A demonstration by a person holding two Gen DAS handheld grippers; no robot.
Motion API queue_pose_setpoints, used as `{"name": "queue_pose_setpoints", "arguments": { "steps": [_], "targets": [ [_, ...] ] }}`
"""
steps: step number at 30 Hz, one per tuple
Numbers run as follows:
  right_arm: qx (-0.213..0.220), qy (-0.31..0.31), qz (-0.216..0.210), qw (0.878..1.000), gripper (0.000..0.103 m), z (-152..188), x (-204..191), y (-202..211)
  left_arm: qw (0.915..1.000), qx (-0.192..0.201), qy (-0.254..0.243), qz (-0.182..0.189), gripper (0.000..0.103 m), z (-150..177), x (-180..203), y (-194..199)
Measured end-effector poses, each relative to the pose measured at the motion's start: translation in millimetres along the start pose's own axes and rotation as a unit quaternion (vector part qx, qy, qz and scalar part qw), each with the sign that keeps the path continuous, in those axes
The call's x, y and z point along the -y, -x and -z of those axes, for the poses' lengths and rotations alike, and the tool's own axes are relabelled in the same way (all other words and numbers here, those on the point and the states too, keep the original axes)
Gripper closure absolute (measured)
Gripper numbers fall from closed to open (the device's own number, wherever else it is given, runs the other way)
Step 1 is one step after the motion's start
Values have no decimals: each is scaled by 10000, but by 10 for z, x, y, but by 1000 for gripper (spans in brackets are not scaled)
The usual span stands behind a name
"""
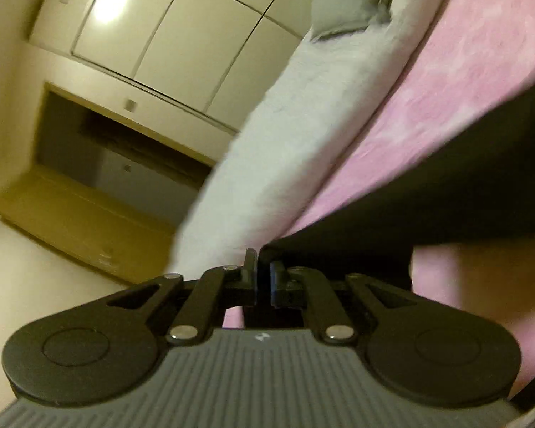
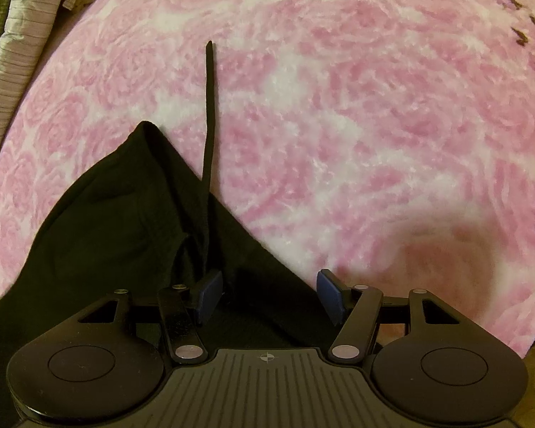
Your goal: Fold clothes
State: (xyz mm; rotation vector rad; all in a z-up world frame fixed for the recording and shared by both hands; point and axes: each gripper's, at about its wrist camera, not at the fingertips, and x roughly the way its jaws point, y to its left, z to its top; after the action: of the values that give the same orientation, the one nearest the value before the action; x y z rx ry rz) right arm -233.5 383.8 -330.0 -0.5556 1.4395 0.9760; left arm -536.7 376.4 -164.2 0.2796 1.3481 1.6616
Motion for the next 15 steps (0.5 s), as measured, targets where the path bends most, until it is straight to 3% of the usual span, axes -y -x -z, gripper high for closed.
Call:
{"name": "queue_pose_setpoints", "arguments": {
  "steps": [1,2,4,5,6,8,10,11,12,15],
  "targets": [
    [-25,6,-19,10000,41,-4,-1,-7,9998,-179,6,40,86,95,-80,1],
    [-51,12,-38,10000,41,-9,-3,-13,9970,-624,368,281,77,229,-133,-50],
    [-87,31,-65,9999,41,-10,-3,-18,9792,-1515,1121,751,72,508,-234,-154],
    [-97,45,-74,9999,41,-8,-3,-16,9602,-2003,1713,931,72,719,-258,-220],
    [-108,87,-72,9999,41,-14,-2,-9,9348,-2468,2305,1101,72,932,-280,-281],
    [-128,170,-70,9997,41,-26,-1,5,8666,-3199,3577,1371,72,1386,-303,-332],
    [-102,253,-36,9996,41,-44,2,32,7963,-3499,4692,1527,72,1783,-275,-282],
    [-60,276,2,9996,41,-54,3,60,7677,-3567,5068,1631,72,1953,-248,-236],
    [-8,252,35,9997,41,-50,7,96,7467,-3589,5322,1746,72,2072,-204,-205],
    [142,136,109,9997,41,-9,17,207,7309,-3509,5477,2069,72,2158,-56,-254]
  ]
}}
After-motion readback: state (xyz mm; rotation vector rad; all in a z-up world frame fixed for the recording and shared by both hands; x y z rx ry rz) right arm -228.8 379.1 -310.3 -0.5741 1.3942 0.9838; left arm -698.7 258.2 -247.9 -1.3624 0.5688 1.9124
